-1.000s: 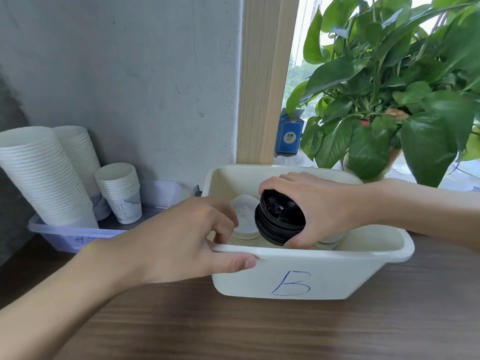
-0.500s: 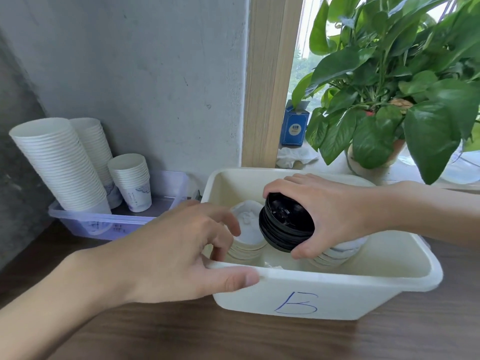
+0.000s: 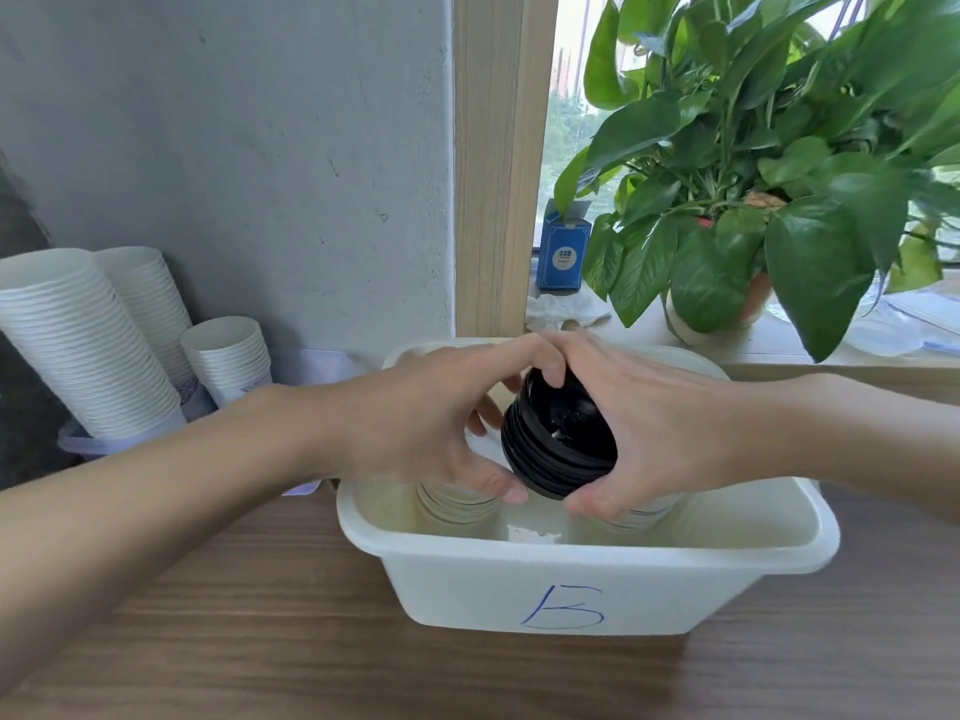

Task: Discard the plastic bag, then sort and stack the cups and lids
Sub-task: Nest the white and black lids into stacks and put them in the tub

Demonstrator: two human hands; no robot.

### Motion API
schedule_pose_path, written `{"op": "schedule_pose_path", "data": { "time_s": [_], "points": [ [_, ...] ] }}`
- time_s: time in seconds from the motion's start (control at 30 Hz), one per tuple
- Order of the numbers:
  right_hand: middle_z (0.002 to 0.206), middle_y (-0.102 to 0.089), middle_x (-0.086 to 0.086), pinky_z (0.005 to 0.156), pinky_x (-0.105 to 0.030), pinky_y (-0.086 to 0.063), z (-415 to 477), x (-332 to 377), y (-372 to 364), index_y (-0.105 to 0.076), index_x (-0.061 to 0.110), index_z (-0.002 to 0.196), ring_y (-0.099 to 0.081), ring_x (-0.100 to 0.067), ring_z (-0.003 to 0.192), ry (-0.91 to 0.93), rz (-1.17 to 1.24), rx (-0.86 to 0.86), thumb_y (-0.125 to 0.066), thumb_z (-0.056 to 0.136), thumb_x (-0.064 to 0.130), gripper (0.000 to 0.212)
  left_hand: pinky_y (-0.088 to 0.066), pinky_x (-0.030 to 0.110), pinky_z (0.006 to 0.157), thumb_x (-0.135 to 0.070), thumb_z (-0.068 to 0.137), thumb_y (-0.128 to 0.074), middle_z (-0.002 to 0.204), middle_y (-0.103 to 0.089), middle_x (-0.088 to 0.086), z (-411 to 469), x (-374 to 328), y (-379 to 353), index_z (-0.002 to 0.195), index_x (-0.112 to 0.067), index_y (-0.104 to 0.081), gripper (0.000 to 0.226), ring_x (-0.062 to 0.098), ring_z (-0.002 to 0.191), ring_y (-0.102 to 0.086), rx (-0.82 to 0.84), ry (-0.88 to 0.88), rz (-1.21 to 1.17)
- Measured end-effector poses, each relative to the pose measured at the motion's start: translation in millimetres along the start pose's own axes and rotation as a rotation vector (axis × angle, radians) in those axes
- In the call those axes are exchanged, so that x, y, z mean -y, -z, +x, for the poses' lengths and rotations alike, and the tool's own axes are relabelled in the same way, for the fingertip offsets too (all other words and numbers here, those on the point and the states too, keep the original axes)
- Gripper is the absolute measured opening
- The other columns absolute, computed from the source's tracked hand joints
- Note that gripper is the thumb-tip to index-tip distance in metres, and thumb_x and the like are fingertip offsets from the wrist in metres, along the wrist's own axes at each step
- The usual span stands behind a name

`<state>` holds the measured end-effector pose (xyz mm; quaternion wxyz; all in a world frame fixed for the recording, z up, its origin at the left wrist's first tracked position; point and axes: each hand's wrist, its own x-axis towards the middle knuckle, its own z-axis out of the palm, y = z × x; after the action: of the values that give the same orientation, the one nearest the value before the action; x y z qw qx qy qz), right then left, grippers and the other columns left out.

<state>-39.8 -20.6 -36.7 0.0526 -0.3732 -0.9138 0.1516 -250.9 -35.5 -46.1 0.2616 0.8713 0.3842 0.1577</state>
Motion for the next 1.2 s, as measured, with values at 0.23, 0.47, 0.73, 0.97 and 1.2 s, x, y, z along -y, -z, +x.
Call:
{"op": "schedule_pose_path", "data": {
  "time_s": [0.23, 0.47, 0.73, 0.97, 1.2],
  "points": [
    [0.107, -0.031, 0.013, 0.073, -0.015, -0.040, 1.3, -3.8, -1.5, -0.015, 0.034, 0.131, -0.042, -0.004, 0.098, -0.019, -0.044, -0.010, -0.083, 0.058, 0.042, 0.100, -0.051, 0.039, 0.087, -0.017, 0.067, -0.089, 0.100, -0.061, -0.016, 9.0, 1.2, -14.7, 0.113, -0.018, -0.055, 0.058, 0.013, 0.096, -0.061, -0.081, -0.067, -0.072],
    [0.133, -0.029, 0.015, 0.100, -0.028, -0.038, 3.2, -6.6, 4.3, -0.010, 0.039, 0.141, -0.036, -0.005, 0.120, -0.044, 0.004, -0.017, -0.085, 0.054, 0.051, 0.115, -0.052, 0.027, 0.088, -0.010, 0.067, -0.088, 0.100, -0.068, -0.006, 6.2, 1.4, -11.9, 0.108, -0.015, -0.058, 0.050, 0.021, 0.093, -0.067, -0.157, -0.024, -0.159],
    [0.120, -0.050, 0.023, 0.092, -0.023, -0.045, 0.6, -5.1, 10.3, -0.029, 0.040, 0.128, -0.050, 0.004, 0.110, -0.012, 0.194, -0.043, -0.087, 0.060, 0.031, 0.090, -0.049, 0.040, 0.097, -0.012, 0.069, -0.088, 0.106, -0.069, -0.006, 2.7, 6.4, -7.5, 0.113, -0.020, -0.058, 0.054, 0.020, 0.099, -0.067, -0.188, 0.045, -0.211],
    [0.107, -0.054, 0.014, 0.084, -0.028, -0.048, 4.0, -4.8, 7.6, -0.046, 0.038, 0.109, -0.054, -0.004, 0.100, -0.003, 0.215, -0.108, -0.088, 0.059, 0.033, 0.065, -0.050, 0.040, 0.097, -0.008, 0.069, -0.087, 0.108, -0.068, -0.003, 0.6, 7.3, -5.3, 0.111, -0.019, -0.058, 0.052, 0.023, 0.099, -0.067, -0.216, 0.035, -0.246],
    [0.095, -0.054, 0.020, 0.071, -0.011, -0.042, -0.2, -1.8, 3.0, -0.046, 0.035, 0.100, -0.053, 0.001, 0.089, -0.004, 0.182, -0.092, -0.087, 0.061, 0.028, 0.057, -0.049, 0.041, 0.093, -0.022, 0.066, -0.088, 0.105, -0.066, -0.005, -0.3, 1.5, -2.6, 0.110, -0.024, -0.055, 0.055, 0.022, 0.097, -0.065, -0.120, 0.033, -0.189]
  ]
}}
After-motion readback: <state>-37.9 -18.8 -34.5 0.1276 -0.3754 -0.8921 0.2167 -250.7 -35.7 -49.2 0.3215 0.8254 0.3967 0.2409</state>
